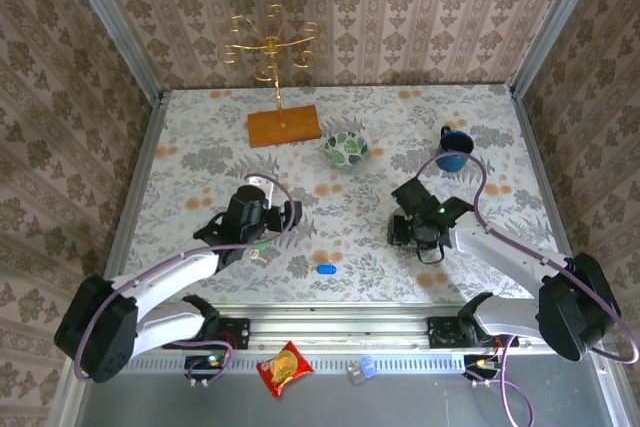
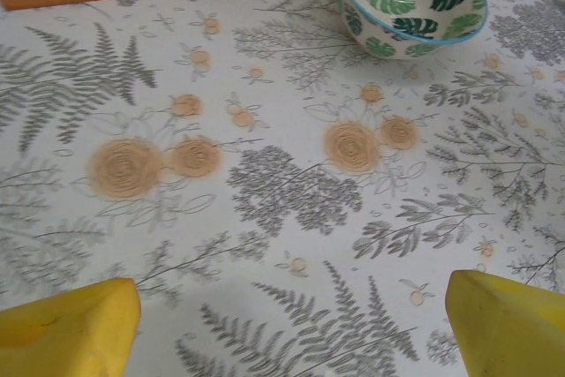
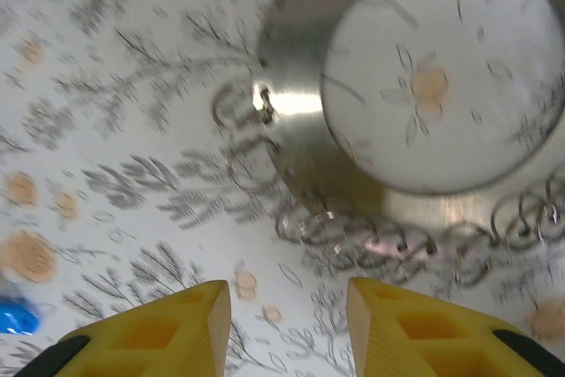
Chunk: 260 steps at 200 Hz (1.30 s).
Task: Put the keys on the keyring
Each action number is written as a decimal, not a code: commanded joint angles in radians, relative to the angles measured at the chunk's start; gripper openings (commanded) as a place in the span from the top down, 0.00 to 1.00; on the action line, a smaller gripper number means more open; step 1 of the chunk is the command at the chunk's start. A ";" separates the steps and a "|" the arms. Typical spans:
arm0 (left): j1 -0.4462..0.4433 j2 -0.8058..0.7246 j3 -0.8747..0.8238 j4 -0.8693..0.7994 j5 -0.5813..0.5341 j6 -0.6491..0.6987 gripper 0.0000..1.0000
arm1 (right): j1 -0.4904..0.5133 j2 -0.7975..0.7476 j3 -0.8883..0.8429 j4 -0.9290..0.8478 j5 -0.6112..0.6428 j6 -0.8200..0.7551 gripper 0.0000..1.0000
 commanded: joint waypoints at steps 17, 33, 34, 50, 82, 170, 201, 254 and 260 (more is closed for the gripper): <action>-0.081 0.121 0.056 0.160 -0.050 -0.059 0.10 | 0.019 0.041 0.039 -0.063 0.125 0.109 0.58; -0.109 0.163 0.090 0.164 -0.047 -0.058 0.10 | 0.019 0.081 0.068 -0.023 0.112 0.107 0.57; -0.111 0.165 0.091 0.163 -0.047 -0.058 0.10 | 0.019 0.084 0.070 -0.021 0.111 0.107 0.57; -0.132 0.188 0.106 0.169 -0.059 -0.063 0.10 | 0.019 0.136 0.108 0.010 0.095 0.111 0.57; -0.157 0.198 0.104 0.182 -0.086 -0.075 0.11 | 0.021 0.251 0.192 0.017 0.104 0.159 0.57; -0.173 0.175 0.087 0.169 -0.119 -0.079 0.11 | 0.034 0.395 0.242 0.022 0.141 0.286 0.69; -0.173 0.181 0.091 0.174 -0.122 -0.074 0.11 | 0.039 0.419 0.243 0.029 0.143 0.290 0.75; -0.174 0.179 0.097 0.169 -0.130 -0.075 0.11 | 0.042 0.423 0.249 0.019 0.158 0.276 0.92; -0.174 0.177 0.097 0.167 -0.132 -0.074 0.12 | 0.042 0.420 0.249 0.018 0.159 0.272 0.96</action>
